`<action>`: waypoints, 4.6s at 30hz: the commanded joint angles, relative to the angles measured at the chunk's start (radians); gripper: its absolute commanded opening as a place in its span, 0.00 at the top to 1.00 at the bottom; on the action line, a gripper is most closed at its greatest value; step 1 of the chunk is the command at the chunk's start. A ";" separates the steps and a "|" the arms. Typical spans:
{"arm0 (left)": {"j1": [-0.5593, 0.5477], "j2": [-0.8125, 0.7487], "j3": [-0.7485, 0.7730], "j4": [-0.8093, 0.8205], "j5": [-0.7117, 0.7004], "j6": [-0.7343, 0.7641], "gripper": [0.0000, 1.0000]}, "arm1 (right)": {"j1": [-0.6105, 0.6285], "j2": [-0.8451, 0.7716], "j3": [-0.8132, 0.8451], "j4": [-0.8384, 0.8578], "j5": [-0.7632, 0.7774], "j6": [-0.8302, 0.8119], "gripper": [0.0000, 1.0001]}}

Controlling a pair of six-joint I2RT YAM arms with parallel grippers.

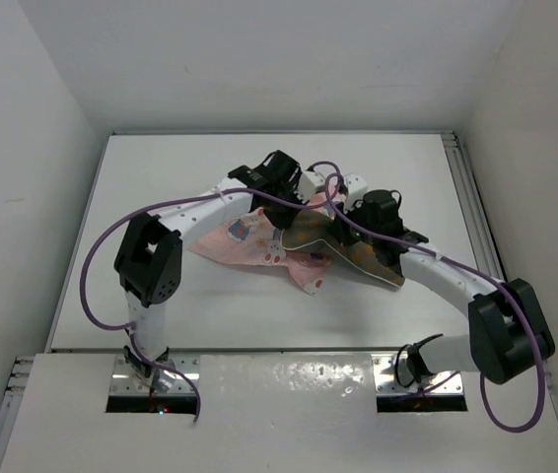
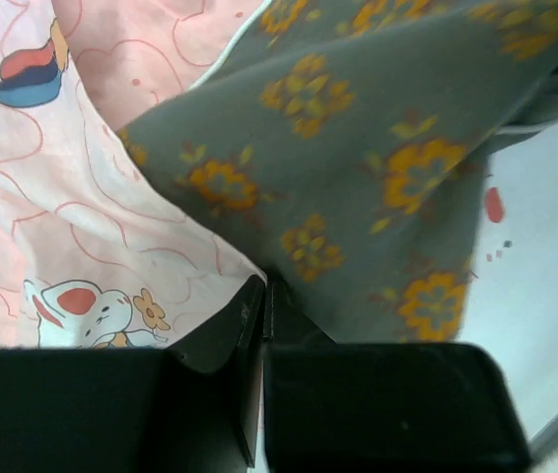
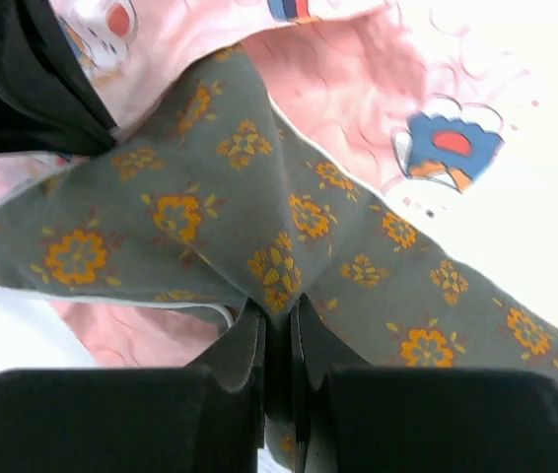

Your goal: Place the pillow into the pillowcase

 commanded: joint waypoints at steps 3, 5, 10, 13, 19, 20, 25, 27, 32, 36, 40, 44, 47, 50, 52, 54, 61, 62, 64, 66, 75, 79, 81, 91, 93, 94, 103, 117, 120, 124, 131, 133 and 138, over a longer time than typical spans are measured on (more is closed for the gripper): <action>-0.003 -0.081 0.045 -0.056 0.112 0.070 1.00 | 0.030 0.000 0.015 0.190 0.045 0.139 1.00; 0.000 -0.086 0.039 -0.061 0.119 0.074 1.00 | 0.039 0.003 0.009 0.214 0.057 0.148 1.00; 0.020 -0.104 0.034 -0.069 0.190 0.097 1.00 | 0.042 0.068 0.000 0.225 0.185 0.168 1.00; 0.020 -0.110 0.033 -0.096 0.185 0.140 1.00 | 0.013 0.107 0.029 0.259 0.175 0.180 1.00; 0.020 -0.110 0.019 -0.103 0.173 0.153 1.00 | -0.007 0.176 0.110 0.329 0.213 0.334 1.00; 0.020 -0.109 0.019 -0.092 0.167 0.148 1.00 | -0.001 0.179 0.109 0.361 0.213 0.366 1.00; 0.020 -0.109 0.014 -0.046 0.162 0.114 1.00 | 0.045 0.214 0.084 0.380 0.270 0.368 1.00; 0.021 -0.109 0.016 -0.026 0.177 0.087 1.00 | 0.073 0.228 0.062 0.377 0.295 0.374 1.00; 0.046 -0.112 0.049 0.081 0.291 -0.040 1.00 | 0.146 0.239 -0.009 0.455 0.265 0.383 1.00; 0.041 -0.095 0.025 0.126 0.340 -0.093 1.00 | 0.166 0.195 -0.052 0.455 0.227 0.383 0.69; 0.040 -0.080 -0.069 0.158 0.244 -0.099 0.82 | 0.102 0.061 -0.089 0.335 0.262 0.410 0.09; 0.040 -0.075 -0.047 0.143 0.143 -0.091 0.55 | 0.019 -0.098 -0.100 0.135 0.318 0.401 0.02; 0.038 -0.069 -0.015 0.172 0.055 -0.099 0.46 | -0.022 -0.172 -0.116 0.012 0.376 0.381 0.13; 0.023 -0.054 0.000 0.210 -0.031 -0.100 0.42 | -0.084 -0.235 -0.150 -0.045 0.411 0.435 0.52; 0.008 -0.037 -0.004 0.224 -0.098 -0.087 0.42 | -0.133 -0.263 -0.175 -0.053 0.417 0.484 0.32; 0.000 -0.020 -0.018 0.218 -0.126 -0.079 0.42 | -0.156 -0.299 -0.210 -0.057 0.430 0.521 0.13; -0.028 0.002 -0.087 0.240 -0.151 -0.077 0.46 | -0.246 -0.353 -0.320 -0.062 0.430 0.619 0.01; -0.029 0.005 -0.090 0.240 -0.149 -0.076 0.51 | -0.249 -0.343 -0.333 -0.053 0.411 0.616 0.01; -0.029 0.018 -0.092 0.232 -0.111 -0.079 0.52 | -0.254 -0.298 -0.339 -0.025 0.368 0.596 0.01; -0.031 0.022 -0.107 0.232 -0.050 -0.091 0.55 | -0.257 -0.266 -0.360 0.033 0.303 0.576 0.01; -0.048 0.022 -0.046 0.240 -0.054 -0.097 1.00 | -0.246 -0.077 -0.468 0.447 -0.005 0.535 0.39; -0.049 0.014 0.071 0.186 -0.030 -0.071 1.00 | -0.223 -0.010 -0.419 0.516 -0.164 0.526 0.99; -0.049 0.011 0.114 0.171 0.004 -0.061 1.00 | -0.210 -0.031 -0.426 0.584 -0.193 0.542 1.00; -0.040 0.009 0.108 0.142 0.124 -0.030 1.00 | -0.137 -0.266 -0.414 0.592 -0.262 0.514 0.30; -0.026 0.008 0.094 0.112 0.102 -0.012 1.00 | -0.133 -0.374 -0.368 0.303 -0.091 0.448 0.01; -0.011 -0.001 0.085 0.088 0.104 -0.004 1.00 | -0.128 -0.416 -0.367 0.206 -0.021 0.382 0.01; 0.033 -0.046 -0.047 0.103 0.076 0.004 1.00 | -0.105 -0.280 -0.260 0.166 -0.058 -0.087 0.01; 0.078 -0.083 -0.098 0.112 0.035 -0.019 1.00 | 0.105 0.214 -0.083 0.340 -0.181 -0.311 0.02; 0.078 -0.084 -0.096 0.138 0.023 -0.021 1.00 | 0.130 0.295 -0.042 0.335 -0.140 -0.283 0.32; 0.080 -0.084 -0.070 0.135 0.016 -0.013 1.00 | 0.157 0.352 0.063 0.156 -0.118 -0.280 1.00; 0.080 -0.093 -0.020 0.118 0.012 0.025 1.00 | 0.177 0.107 -0.099 0.364 -0.115 -0.052 1.00; 0.066 -0.086 0.017 0.105 0.020 0.039 1.00 | 0.186 0.001 -0.173 0.501 -0.086 0.028 1.00; 0.021 -0.081 0.131 0.043 0.015 0.120 1.00 | 0.212 -0.189 -0.198 0.535 0.136 0.068 1.00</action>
